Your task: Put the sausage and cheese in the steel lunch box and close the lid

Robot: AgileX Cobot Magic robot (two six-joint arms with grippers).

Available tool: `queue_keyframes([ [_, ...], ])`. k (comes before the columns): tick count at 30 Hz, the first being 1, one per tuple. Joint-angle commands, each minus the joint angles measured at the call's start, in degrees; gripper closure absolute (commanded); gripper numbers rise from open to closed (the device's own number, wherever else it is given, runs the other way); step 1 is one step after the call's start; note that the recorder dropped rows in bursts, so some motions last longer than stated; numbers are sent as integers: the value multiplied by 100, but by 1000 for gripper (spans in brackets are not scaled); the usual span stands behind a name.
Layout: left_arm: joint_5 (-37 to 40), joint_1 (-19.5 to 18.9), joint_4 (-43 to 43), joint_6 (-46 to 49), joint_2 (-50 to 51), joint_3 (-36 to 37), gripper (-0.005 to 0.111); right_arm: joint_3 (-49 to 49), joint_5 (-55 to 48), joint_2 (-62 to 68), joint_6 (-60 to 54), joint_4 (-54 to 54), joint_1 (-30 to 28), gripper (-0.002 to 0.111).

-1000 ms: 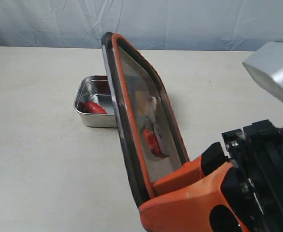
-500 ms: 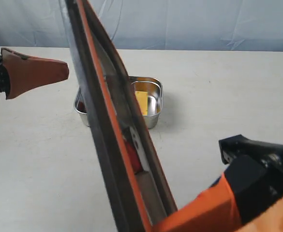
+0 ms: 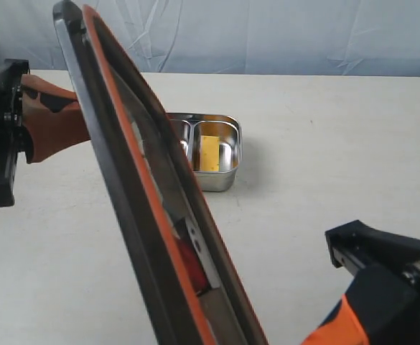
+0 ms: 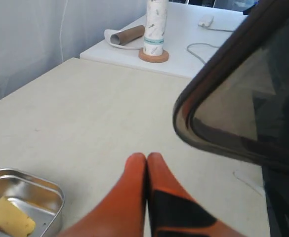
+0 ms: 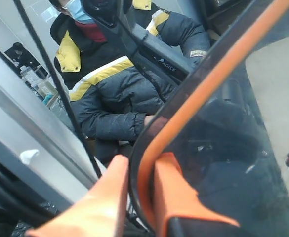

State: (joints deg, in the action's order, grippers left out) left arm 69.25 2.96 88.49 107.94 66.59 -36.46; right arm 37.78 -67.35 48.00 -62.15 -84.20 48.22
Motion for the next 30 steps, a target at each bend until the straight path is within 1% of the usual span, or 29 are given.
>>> queue_keyframes([
  [1, 72, 302, 291, 180, -26, -34, 107, 27, -169, -40, -43, 50, -20, 109],
  [3, 72, 387, 373, 425, -48, -34, 107, 27, -261, -40, -2, 50, -20, 109],
  [7, 72, 401, 626, 690, -62, -34, 107, 27, -261, -40, 28, 50, -20, 109],
  [11, 72, 401, 533, 822, -65, -34, 107, 27, -261, -40, 28, 50, -20, 109],
  [18, 72, 401, 422, 1409, -65, -34, 107, 40, -261, -40, 42, 50, -20, 109],
  [22, 72, 401, 207, 1399, -65, -34, 107, 188, -261, -40, 172, 234, -20, 109],
  [24, -11, 401, 86, 1301, -65, -34, 103, 330, -261, -40, 319, 351, -20, 109],
  [26, -138, 401, 61, 1145, -65, -34, 95, 485, -261, -40, 403, 354, -20, 109],
  [27, -138, 401, 61, 1043, -65, -34, 90, 553, -261, -40, 454, 354, -20, 109],
  [30, -143, 401, 30, 638, -65, -34, 71, 657, 230, -40, 558, 423, -20, 109],
])
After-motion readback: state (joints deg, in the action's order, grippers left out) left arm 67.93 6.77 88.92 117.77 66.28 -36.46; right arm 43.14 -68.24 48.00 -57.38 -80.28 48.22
